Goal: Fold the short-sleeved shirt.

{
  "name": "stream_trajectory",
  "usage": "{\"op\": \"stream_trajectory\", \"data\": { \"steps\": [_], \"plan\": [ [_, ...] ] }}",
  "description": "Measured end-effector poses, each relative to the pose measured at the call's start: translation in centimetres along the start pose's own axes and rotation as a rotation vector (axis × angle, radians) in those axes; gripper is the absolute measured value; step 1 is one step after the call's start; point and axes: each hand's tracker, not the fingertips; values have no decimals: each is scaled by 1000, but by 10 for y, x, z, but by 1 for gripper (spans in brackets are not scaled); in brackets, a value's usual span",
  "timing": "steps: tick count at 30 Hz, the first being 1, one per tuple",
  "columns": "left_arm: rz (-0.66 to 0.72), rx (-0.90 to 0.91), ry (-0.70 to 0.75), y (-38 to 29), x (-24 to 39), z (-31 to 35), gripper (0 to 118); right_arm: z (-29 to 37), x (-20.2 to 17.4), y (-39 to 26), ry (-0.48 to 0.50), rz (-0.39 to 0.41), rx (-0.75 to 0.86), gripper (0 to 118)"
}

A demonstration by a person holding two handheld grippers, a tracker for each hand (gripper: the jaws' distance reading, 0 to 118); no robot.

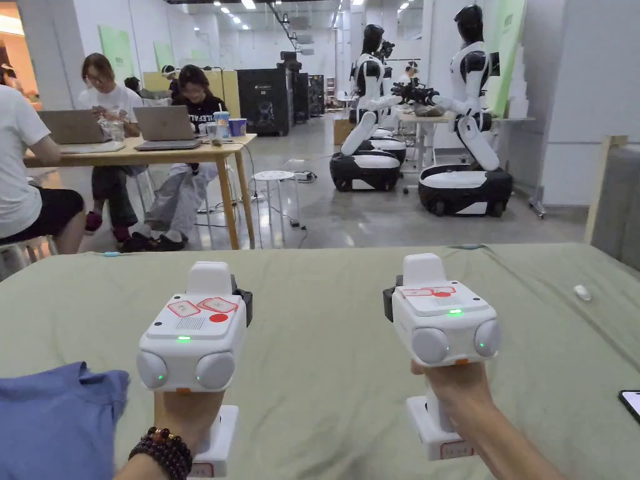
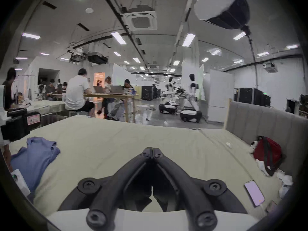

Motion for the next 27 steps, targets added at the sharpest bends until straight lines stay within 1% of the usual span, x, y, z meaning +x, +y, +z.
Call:
{"op": "stream_trajectory", "data": {
  "steps": [3,5,8,10,12,16,18,20,22,25,26,27],
  "plan": [
    [25,-26,99,-6,-53,12,0,-6,-61,6,100,17,10,0],
    [23,-39,165,-10,-87,23,0,-15,-97,7,163,29,13,0],
    [-4,-60,233,-14,-132,39,0,-19,-150,8,261,24,2,0],
    [-31,-67,267,-15,-154,47,0,-18,-175,9,316,21,-1,0],
    [-27,-69,284,-16,-170,53,0,-17,-194,8,338,20,0,0],
    [1,-93,303,-21,-185,54,0,-20,-211,3,376,51,-18,0],
    [17,-146,300,-27,-187,46,0,-26,-213,-2,378,68,-18,0],
    [45,-228,284,-38,-192,29,0,-28,-210,-3,378,72,-23,0],
    [93,-332,228,-47,-196,13,0,-28,-204,-4,375,66,-30,0],
    [137,-541,210,-67,-198,-18,0,-28,-199,-9,378,69,-35,0],
    [152,-623,189,-78,-200,-30,9,-30,-197,-10,385,74,-38,0],
    [177,-700,169,-87,-201,-39,27,-32,-196,-12,390,76,-44,0]
  ]
}}
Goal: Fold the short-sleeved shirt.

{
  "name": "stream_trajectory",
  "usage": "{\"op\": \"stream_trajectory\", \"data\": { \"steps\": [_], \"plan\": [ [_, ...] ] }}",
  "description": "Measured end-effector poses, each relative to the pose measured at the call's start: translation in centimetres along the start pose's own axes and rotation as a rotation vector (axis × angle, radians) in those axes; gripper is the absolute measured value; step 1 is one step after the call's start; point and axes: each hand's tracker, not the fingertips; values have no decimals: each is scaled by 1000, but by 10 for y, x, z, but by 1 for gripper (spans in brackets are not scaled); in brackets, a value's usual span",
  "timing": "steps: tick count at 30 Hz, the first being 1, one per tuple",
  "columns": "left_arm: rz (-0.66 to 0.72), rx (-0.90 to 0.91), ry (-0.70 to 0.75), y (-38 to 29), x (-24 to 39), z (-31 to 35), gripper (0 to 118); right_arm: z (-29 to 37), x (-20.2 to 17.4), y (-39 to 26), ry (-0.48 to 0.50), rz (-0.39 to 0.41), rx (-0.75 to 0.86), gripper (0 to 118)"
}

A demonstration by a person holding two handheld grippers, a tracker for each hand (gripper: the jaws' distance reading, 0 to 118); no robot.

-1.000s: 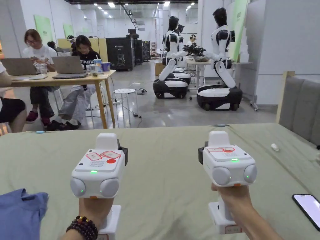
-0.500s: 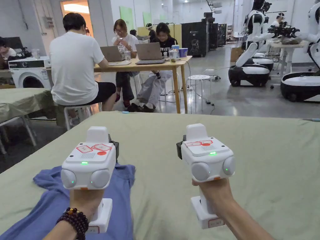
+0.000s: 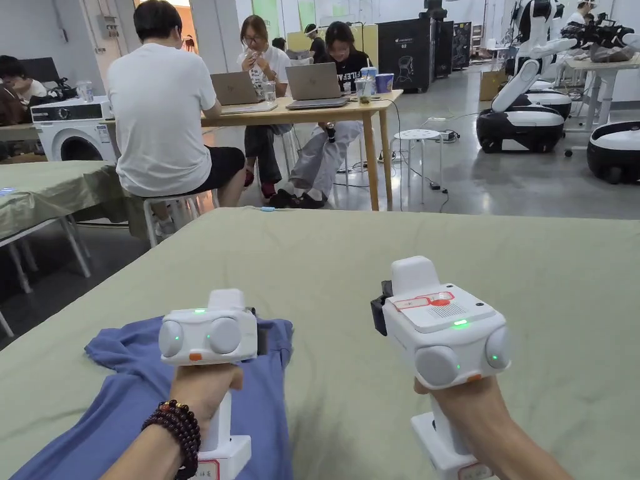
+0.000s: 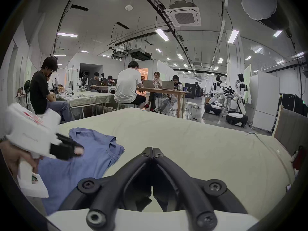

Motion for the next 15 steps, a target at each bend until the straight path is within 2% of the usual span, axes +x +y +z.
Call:
{"op": "stream_trajectory", "data": {
  "steps": [1,2,3,4,7,10,15],
  "plan": [
    [22,-55,-13,-1,-1,-14,54,-2,2,-1,2,-3,-5,0],
    [56,-72,-35,-4,-3,-27,93,-8,3,-9,7,-6,-13,0],
    [74,-90,-31,-7,-5,-38,114,-11,5,-11,18,-5,-20,0],
    [83,-92,-7,-10,-6,-45,118,-12,6,-13,22,-4,-23,0],
    [54,-82,35,-11,-7,-67,109,-17,8,-23,35,9,-33,0],
    [36,-111,78,-9,-13,-87,109,-20,11,-29,47,13,-50,0],
    [100,-104,81,-2,-31,-113,109,-26,16,-40,58,13,-63,0]
  ]
}}
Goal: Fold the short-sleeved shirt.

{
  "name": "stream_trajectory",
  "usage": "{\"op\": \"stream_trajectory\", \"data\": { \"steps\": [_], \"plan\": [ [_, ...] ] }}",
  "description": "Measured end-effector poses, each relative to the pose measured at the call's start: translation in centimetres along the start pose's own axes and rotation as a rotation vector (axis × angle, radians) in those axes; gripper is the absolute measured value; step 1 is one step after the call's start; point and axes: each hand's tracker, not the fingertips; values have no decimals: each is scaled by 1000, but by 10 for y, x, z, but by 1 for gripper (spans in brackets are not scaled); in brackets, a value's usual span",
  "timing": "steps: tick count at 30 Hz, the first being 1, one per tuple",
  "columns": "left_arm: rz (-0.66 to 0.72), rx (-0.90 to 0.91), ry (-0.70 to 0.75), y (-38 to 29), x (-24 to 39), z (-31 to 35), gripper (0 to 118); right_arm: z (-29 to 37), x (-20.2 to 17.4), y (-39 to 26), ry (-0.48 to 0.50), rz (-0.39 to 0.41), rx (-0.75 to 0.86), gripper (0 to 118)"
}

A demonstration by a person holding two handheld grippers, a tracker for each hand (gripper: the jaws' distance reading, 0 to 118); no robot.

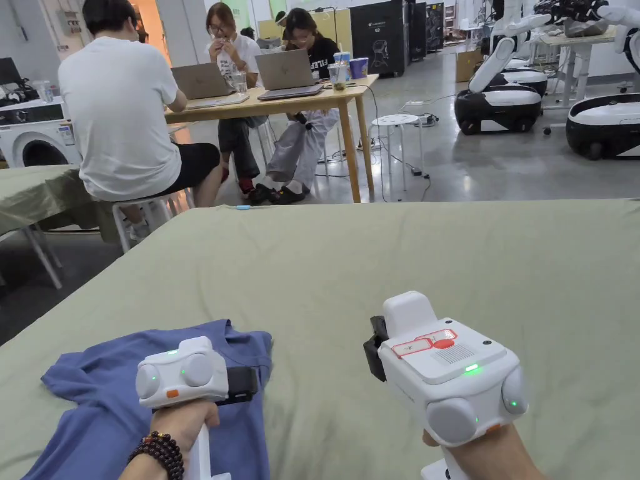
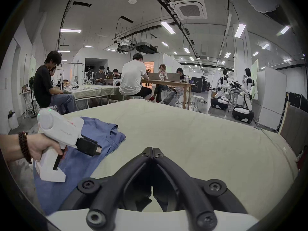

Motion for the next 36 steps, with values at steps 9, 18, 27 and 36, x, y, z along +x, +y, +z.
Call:
{"op": "stream_trajectory", "data": {
  "steps": [9,18,27,36],
  "plan": [
    [-119,-11,8,-12,8,-11,90,-2,8,-10,5,-19,0,0],
    [-154,112,100,-14,1,17,9,7,12,-13,-2,-18,-3,1],
    [-265,335,-38,10,43,80,9,37,57,-19,-81,-23,2,2],
    [-500,478,-390,25,234,154,9,119,141,-31,-257,-83,13,2]
  ]
}}
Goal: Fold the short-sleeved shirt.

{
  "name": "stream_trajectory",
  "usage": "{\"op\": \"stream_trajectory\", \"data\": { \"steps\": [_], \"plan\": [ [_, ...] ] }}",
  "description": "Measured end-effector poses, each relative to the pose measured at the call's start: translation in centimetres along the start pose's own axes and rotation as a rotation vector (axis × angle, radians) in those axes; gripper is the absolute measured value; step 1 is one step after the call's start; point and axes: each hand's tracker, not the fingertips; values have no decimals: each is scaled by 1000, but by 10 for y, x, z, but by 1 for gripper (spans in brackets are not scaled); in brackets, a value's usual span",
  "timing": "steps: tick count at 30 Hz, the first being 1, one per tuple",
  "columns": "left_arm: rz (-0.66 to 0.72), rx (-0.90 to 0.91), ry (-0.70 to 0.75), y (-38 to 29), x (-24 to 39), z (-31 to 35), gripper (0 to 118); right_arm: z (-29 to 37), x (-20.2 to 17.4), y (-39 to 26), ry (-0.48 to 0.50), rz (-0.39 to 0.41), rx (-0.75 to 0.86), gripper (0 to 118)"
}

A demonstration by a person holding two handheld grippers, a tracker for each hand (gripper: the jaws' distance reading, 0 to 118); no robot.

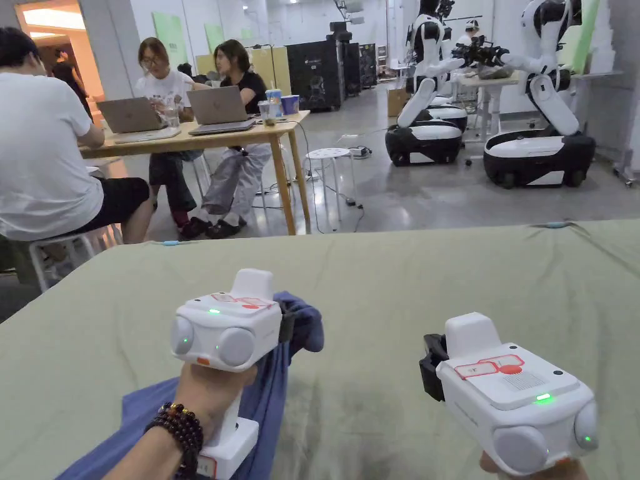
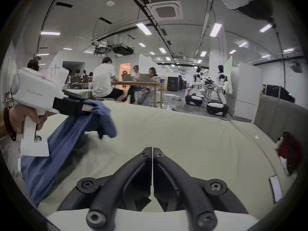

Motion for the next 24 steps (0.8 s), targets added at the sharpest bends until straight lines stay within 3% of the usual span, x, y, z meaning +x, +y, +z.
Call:
{"op": "stream_trajectory", "data": {
  "steps": [6,12,16,21,22,23,24],
  "plan": [
    [-37,71,-332,47,171,-24,9,57,92,-13,-196,-25,8,2],
    [-79,19,-636,28,330,-32,9,125,175,-27,-409,-30,-20,2],
    [-177,-127,-620,-27,403,-50,9,154,211,-43,-485,-89,-70,2],
    [-141,-204,-591,-70,417,-66,10,154,233,-72,-512,-107,-126,2],
    [-136,-207,-565,-70,416,-66,14,153,233,-75,-508,-117,-132,2],
    [-129,-208,-544,-67,415,-66,28,151,233,-76,-505,-123,-135,2],
    [-123,-210,-538,-63,414,-66,50,150,231,-77,-501,-126,-135,2]
  ]
}}
